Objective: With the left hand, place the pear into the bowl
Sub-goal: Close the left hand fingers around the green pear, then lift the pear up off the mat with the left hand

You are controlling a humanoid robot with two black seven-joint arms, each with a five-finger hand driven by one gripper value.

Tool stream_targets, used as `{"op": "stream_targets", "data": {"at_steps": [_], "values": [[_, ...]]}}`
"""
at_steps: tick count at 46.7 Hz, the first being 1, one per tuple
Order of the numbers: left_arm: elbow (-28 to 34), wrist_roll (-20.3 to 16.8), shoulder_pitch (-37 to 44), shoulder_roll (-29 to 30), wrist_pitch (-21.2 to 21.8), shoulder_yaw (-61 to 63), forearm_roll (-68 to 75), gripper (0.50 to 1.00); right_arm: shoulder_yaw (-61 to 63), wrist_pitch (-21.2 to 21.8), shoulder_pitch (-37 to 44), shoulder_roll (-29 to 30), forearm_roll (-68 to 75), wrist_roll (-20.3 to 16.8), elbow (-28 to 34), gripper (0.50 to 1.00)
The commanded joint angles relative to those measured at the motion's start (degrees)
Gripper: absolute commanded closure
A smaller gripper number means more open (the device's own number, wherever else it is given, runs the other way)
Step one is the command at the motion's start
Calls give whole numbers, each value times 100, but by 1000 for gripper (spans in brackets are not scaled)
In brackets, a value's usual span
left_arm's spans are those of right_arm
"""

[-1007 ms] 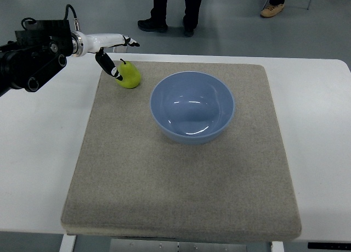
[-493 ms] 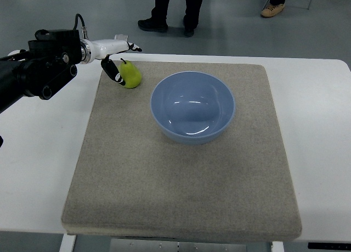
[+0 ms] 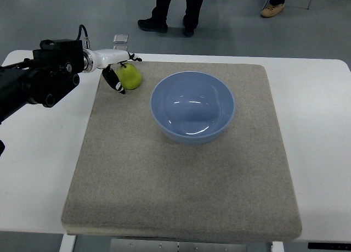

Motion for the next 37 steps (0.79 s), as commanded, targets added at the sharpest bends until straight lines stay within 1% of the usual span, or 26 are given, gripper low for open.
{"op": "stream_targets", "data": {"at_steps": [1,5,9,11,14,16,19,21,23,25,27,32,35,36,37], "values": [[0,0,2,-9,0,0,-12,521,0,0,0,0,0,-3,0,576],[0,0,2,-36,0,0,-12,536,0,0,0,0,0,5,0,574],[-8,9,2,-45,0,0,-12,578,0,0,0,0,0,5,0,576],[0,18,2,-45,0,0,-12,621,0,0,0,0,0,-3,0,574],[0,27,2,-36,0,0,-12,649,0,0,0,0,0,-3,0,576],[0,27,2,-45,0,0,-12,688,0,0,0,0,0,-3,0,576],[0,27,2,-36,0,0,-12,707,0,0,0,0,0,-3,0,576],[9,27,2,-36,0,0,-12,733,0,0,0,0,0,-3,0,576],[9,27,2,-36,0,0,-12,784,0,0,0,0,0,5,0,574],[9,27,-6,-36,0,0,-12,808,0,0,0,0,0,-3,0,576],[9,27,-7,-27,0,0,-12,844,0,0,0,0,0,-3,0,576],[-43,27,-68,26,0,-26,-82,909,0,0,0,0,0,-3,0,576],[-105,18,-86,52,-1,-79,-99,917,0,0,0,0,0,5,0,576],[-131,18,-112,52,-9,-88,-100,953,0,0,0,0,0,-3,0,576],[-157,18,-138,61,-9,-97,-100,962,0,0,0,0,0,-3,0,576]]}}
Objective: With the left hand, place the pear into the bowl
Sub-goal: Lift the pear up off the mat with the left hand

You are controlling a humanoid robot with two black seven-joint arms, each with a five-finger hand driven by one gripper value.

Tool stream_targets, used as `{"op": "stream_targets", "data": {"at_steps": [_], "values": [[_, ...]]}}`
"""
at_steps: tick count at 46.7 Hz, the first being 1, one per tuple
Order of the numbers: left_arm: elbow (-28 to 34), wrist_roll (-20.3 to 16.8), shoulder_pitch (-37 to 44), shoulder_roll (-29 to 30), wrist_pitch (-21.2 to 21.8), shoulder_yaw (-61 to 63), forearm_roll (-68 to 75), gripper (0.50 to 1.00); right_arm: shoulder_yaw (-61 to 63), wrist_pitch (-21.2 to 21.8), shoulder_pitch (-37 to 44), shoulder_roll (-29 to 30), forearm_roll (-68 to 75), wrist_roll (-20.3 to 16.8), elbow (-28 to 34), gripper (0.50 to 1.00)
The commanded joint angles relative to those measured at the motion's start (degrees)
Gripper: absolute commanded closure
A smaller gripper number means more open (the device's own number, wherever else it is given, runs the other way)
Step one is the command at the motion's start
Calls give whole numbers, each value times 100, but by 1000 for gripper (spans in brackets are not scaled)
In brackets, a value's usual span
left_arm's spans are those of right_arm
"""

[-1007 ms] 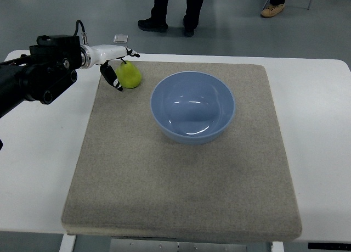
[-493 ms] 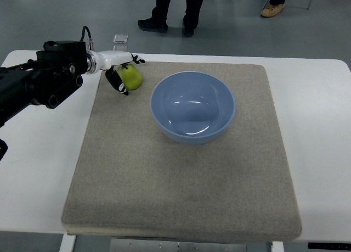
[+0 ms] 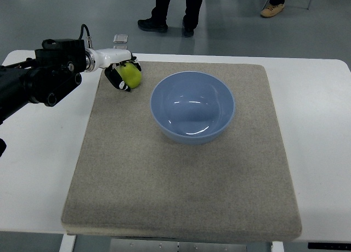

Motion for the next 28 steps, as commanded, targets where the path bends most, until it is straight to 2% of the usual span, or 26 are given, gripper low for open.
{"op": "stream_targets", "data": {"at_steps": [1,5,14,19,28], "values": [[-111,-9,-79,23,-26,-30,-15,969,0,0,-1,0,0,7,0,576],[-366,-9,-210,198,-70,-47,-32,1000,0,0,-1,0,0,-2,0,576],[-1578,-9,-430,1033,-132,-91,-409,1000,0,0,-1,0,0,-2,0,574],[-2290,-18,-632,1481,-298,-91,-761,1000,0,0,-1,0,0,-2,0,574],[-3195,-18,-896,1982,-641,-117,-1131,1000,0,0,-1,0,0,-2,0,574]]}}
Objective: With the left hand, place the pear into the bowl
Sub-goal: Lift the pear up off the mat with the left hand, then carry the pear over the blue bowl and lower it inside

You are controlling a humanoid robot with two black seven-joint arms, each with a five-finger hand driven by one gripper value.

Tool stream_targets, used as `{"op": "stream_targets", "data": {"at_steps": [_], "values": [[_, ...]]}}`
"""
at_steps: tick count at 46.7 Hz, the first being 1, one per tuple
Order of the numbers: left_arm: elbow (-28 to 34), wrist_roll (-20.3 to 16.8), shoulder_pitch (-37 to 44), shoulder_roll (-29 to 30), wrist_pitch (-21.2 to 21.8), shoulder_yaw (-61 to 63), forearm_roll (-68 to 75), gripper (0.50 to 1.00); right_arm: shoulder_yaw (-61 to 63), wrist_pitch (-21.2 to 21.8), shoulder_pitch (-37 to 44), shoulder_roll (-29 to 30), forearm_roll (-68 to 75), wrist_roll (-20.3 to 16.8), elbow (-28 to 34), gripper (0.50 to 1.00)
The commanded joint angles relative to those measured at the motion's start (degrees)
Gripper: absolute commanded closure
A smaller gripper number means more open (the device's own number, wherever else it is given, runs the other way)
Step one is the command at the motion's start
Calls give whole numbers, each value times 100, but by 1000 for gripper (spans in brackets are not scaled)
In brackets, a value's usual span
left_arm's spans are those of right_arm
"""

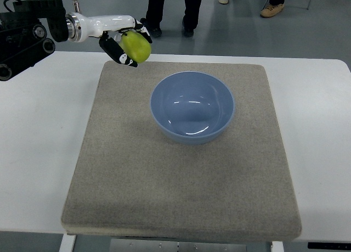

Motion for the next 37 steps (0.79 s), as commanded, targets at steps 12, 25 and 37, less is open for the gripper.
{"op": "stream_targets", "data": {"at_steps": [12,25,37], "values": [[-1330,-25,-141,381,-448,-46,-46,994,0,0,-1,0,0,-4,0,574],[-1621,10,-54,101,-430,-28,191,977,0,0,-1,0,0,-4,0,574],[-1472,28,245,-620,-369,-28,1114,958,0,0,-1,0,0,5,0,576]]}}
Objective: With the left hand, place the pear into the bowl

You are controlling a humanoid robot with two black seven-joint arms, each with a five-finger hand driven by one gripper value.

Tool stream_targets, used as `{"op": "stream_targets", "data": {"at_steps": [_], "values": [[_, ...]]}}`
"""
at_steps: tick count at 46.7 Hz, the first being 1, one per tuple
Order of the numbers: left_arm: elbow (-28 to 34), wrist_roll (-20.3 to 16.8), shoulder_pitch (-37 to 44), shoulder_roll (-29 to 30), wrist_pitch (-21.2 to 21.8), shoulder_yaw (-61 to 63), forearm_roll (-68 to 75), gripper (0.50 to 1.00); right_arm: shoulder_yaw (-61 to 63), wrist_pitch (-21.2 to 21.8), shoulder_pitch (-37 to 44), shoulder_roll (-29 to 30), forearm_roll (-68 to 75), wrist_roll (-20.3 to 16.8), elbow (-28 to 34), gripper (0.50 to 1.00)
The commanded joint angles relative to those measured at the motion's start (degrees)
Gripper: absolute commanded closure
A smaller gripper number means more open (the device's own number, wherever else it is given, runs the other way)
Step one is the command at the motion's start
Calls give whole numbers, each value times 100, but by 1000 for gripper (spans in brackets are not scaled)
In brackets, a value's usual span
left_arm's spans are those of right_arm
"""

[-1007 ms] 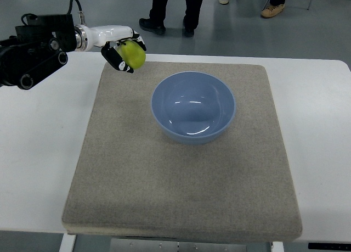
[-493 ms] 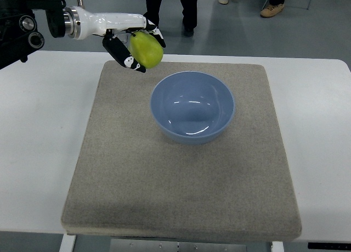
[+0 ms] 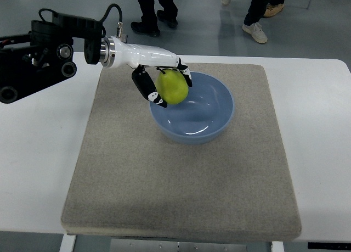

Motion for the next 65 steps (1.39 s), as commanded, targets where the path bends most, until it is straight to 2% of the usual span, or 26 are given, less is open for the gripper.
{"op": "stream_targets", "data": {"at_steps": [1,4,8,11,15,17,21,24,37,55,65], "values": [[84,14,73,-240,0,-7,154,956,0,0,-1,0,0,-4,0,574],[110,14,73,-267,0,-7,163,939,0,0,-1,0,0,-4,0,576],[137,14,73,-319,0,-7,171,862,0,0,-1,0,0,-4,0,576],[233,14,91,-372,9,-16,198,768,0,0,-1,0,0,-4,0,576],[269,14,100,-381,9,-16,224,697,0,0,-1,0,0,-4,0,574],[269,14,100,-381,9,-16,242,624,0,0,-1,0,0,-4,0,576],[269,14,100,-372,18,-25,224,540,0,0,-1,0,0,-4,0,576],[260,14,100,-372,18,-25,180,510,0,0,-1,0,0,-4,0,576],[479,14,117,-310,18,-420,-469,506,0,0,-1,0,0,5,0,576],[2149,14,109,-363,18,-684,-3826,506,0,0,-1,0,0,-4,0,576],[2905,14,135,-363,9,-675,-5163,506,0,0,-1,0,0,-4,0,574]]}}
